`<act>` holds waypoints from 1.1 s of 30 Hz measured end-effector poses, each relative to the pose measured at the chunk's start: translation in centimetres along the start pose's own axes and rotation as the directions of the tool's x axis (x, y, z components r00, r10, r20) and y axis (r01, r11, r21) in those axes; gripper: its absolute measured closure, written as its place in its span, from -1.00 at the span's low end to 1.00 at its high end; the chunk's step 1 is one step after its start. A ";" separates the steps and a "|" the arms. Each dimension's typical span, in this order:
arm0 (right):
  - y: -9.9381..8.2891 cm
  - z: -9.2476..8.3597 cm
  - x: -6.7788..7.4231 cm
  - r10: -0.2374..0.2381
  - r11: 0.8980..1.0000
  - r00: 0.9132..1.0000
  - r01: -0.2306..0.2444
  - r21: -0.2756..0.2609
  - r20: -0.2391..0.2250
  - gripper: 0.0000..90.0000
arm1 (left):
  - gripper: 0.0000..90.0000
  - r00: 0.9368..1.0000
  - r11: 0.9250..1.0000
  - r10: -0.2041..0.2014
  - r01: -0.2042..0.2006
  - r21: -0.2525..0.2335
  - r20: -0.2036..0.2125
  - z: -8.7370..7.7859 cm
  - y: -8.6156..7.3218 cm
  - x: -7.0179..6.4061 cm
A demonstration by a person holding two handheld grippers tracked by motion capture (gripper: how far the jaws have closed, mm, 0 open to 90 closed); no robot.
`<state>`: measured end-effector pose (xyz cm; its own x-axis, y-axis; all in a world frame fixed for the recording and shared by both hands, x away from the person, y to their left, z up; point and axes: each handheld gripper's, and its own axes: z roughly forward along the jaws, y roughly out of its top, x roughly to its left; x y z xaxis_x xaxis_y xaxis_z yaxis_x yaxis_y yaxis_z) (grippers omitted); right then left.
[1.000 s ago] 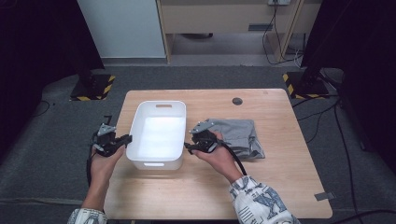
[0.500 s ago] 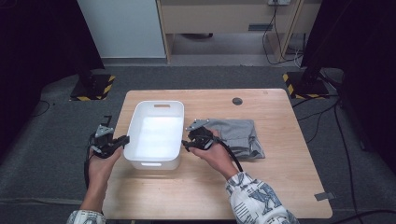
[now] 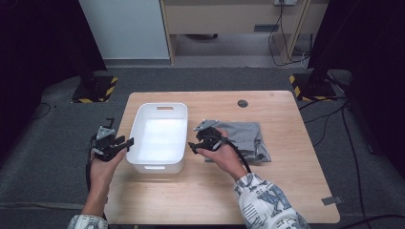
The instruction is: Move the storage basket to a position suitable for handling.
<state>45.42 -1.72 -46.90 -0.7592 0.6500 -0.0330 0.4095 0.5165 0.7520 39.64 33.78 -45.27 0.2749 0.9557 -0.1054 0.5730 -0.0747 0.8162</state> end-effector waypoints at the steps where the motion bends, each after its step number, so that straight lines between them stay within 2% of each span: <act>1: -0.2 -0.9 -1.0 0.010 1.000 1.000 -0.010 -0.007 0.004 -0.33 | -0.17 1.000 1.000 -0.004 0.004 -0.004 0.004 0.1 0.2 0.1; 2: -0.2 -0.9 -1.0 0.010 1.000 1.000 -0.010 -0.007 0.004 -0.33 | -0.17 1.000 1.000 0.000 0.000 -0.001 0.007 0.1 0.4 0.1; 3: -0.5 -1.9 -2.2 0.024 1.000 1.000 -0.024 -0.010 0.019 -0.39 | -0.30 1.000 1.000 0.002 -0.002 0.003 0.008 0.3 0.7 0.2; 5: -0.6 -2.2 -2.5 0.032 0.999 0.999 -0.032 -0.014 0.024 -0.40 | -0.33 1.000 1.000 0.000 0.000 0.002 0.009 0.4 0.9 0.2; 7: -1.0 -3.4 -4.0 0.047 0.999 0.998 -0.047 -0.016 0.034 -0.45 | -0.46 1.000 1.000 0.000 0.000 0.005 0.018 0.5 1.2 0.2; 8: -1.0 -3.4 -4.0 0.047 0.999 0.998 -0.047 -0.016 0.034 -0.45 | -0.46 1.000 1.000 0.005 -0.005 0.007 0.019 0.6 1.3 0.2; 10: -1.5 -4.4 -5.3 0.060 0.998 0.998 -0.059 -0.019 0.038 -0.47 | -0.56 1.000 1.000 0.006 -0.007 0.010 0.025 0.7 1.7 0.0; 12: -1.6 -4.6 -5.5 0.062 0.998 0.997 -0.062 -0.016 0.035 -0.48 | -0.58 0.999 1.000 0.009 -0.009 0.012 0.034 0.9 2.0 -0.2; 17: -2.7 -6.1 -7.1 0.064 0.998 0.998 -0.063 -0.010 0.020 -0.51 | -0.70 0.997 0.999 0.026 -0.028 0.034 0.069 2.0 3.1 -1.4; 18: -3.2 -6.5 -7.9 0.074 0.997 0.997 -0.074 -0.010 0.026 -0.45 | -0.71 0.997 0.999 0.031 -0.034 0.035 0.070 2.1 3.3 -1.7; 19: -3.2 -6.5 -7.9 0.074 0.997 0.997 -0.074 -0.010 0.026 -0.45 | -0.71 0.997 0.999 0.036 -0.038 0.034 0.070 2.3 3.5 -2.1; 20: -3.7 -7.2 -9.0 0.079 0.997 0.996 -0.079 -0.016 0.046 -0.38 | -0.71 0.996 0.998 0.050 -0.052 0.030 0.075 2.3 3.9 -2.9; 21: -3.7 -7.2 -9.0 0.079 0.997 0.996 -0.079 -0.016 0.046 -0.38 | -0.71 0.996 0.998 0.050 -0.052 0.030 0.075 2.3 3.9 -2.9; 24: -4.2 -8.4 -10.6 0.105 0.994 0.992 -0.103 -0.034 0.065 -0.25 | -0.71 0.994 0.996 0.077 -0.079 0.035 0.073 2.3 4.8 -3.9; 26: -4.6 -9.2 -11.4 0.121 0.992 0.989 -0.118 -0.044 0.082 -0.18 | -0.71 0.994 0.996 0.084 -0.086 0.037 0.067 2.2 5.3 -4.1; 27: -5.1 -10.1 -12.4 0.137 0.990 0.985 -0.133 -0.043 0.103 -0.13 | -0.71 0.995 0.996 0.077 -0.079 0.033 0.070 2.2 5.5 -4.3; 30: -5.5 -10.9 -13.1 0.149 0.988 0.982 -0.145 -0.047 0.116 -0.09 | -0.71 0.993 0.995 0.088 -0.091 0.037 0.078 2.1 5.7 -4.5; 32: -6.0 -11.6 -14.3 0.174 0.984 0.975 -0.167 -0.062 0.136 0.02 | -0.71 0.994 0.995 0.087 -0.090 0.035 0.071 2.1 5.7 -4.5; 33: -6.2 -11.6 -14.6 0.186 0.982 0.972 -0.179 -0.062 0.143 0.05 | -0.71 0.994 0.996 0.073 -0.076 0.034 0.085 2.2 5.8 -4.5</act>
<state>48.11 -20.89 -43.41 -0.5894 0.8077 0.0138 0.5069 0.3565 0.7848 43.40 28.37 -41.35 0.3805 0.9201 -0.0932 0.5765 -0.1572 0.8018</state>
